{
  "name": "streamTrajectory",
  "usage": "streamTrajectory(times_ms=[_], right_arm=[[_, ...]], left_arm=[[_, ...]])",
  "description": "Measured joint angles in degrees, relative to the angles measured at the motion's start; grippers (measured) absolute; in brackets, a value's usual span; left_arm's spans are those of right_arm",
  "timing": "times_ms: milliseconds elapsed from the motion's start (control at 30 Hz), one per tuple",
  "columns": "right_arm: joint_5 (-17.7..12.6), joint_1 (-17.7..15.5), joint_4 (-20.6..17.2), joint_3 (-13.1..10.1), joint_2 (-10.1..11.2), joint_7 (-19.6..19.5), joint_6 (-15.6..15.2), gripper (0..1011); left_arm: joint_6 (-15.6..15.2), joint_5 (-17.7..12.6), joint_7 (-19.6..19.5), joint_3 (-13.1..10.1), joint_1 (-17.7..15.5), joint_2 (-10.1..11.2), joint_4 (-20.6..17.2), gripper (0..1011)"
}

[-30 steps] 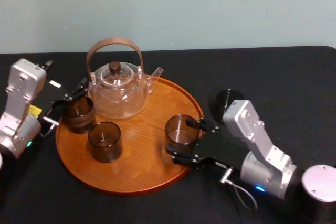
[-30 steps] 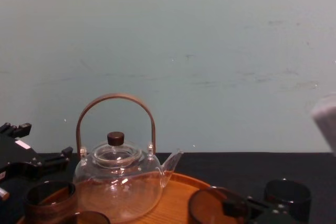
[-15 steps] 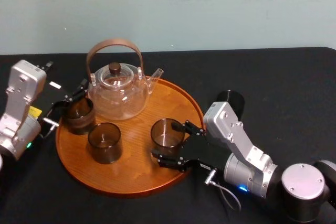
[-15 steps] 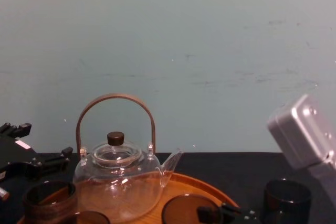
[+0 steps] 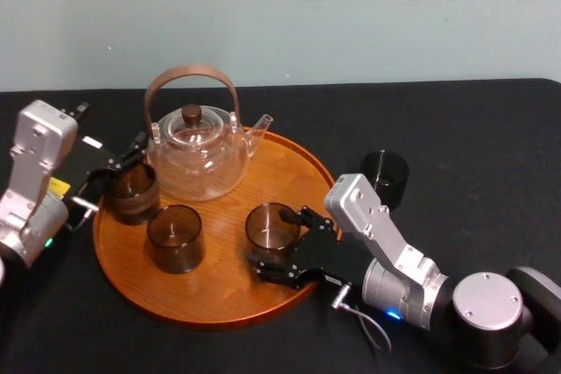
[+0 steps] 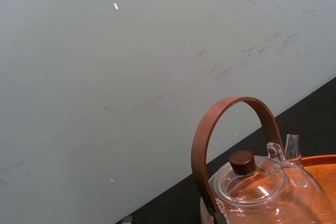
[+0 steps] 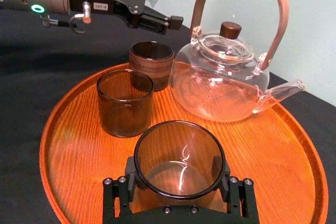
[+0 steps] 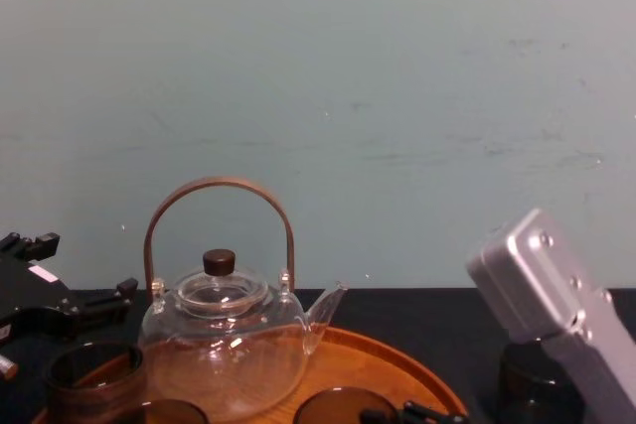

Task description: Pick up the glass from the table and place it on the tray.

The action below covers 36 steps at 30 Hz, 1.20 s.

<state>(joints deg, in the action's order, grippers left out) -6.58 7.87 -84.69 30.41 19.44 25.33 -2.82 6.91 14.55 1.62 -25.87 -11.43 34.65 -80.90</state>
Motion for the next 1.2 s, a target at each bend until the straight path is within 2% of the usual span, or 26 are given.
streamTrajectory(times_ms=[500,600,633,933,1100,1200], right_arm=[[0.69,0.25,1.05,0.35,-0.61,-0.2,0.65,909],[0.66,0.24,0.99,0.32,-0.58,-0.2,0.62,954],[0.65,0.24,0.97,0.32,-0.56,-0.2,0.6,997],[-0.01,0.15,0.96,-0.01,-0.49,0.28,0.62,1002],[-0.42,-0.13,0.43,-0.53,-0.23,0.29,1.08,1002],[-1.24,-0.86,-1.62,-1.47,0.56,0.42,2.11,1002]], left_arm=[[0.0,0.0,0.0,0.0,0.0,0.0,0.0,1001],[0.0,0.0,0.0,0.0,0.0,0.0,0.0,1001],[0.0,0.0,0.0,0.0,0.0,0.0,0.0,1001],[0.0,0.0,0.0,0.0,0.0,0.0,0.0,1001],[0.0,0.0,0.0,0.0,0.0,0.0,0.0,1001],[0.0,0.0,0.0,0.0,0.0,0.0,0.0,1001]])
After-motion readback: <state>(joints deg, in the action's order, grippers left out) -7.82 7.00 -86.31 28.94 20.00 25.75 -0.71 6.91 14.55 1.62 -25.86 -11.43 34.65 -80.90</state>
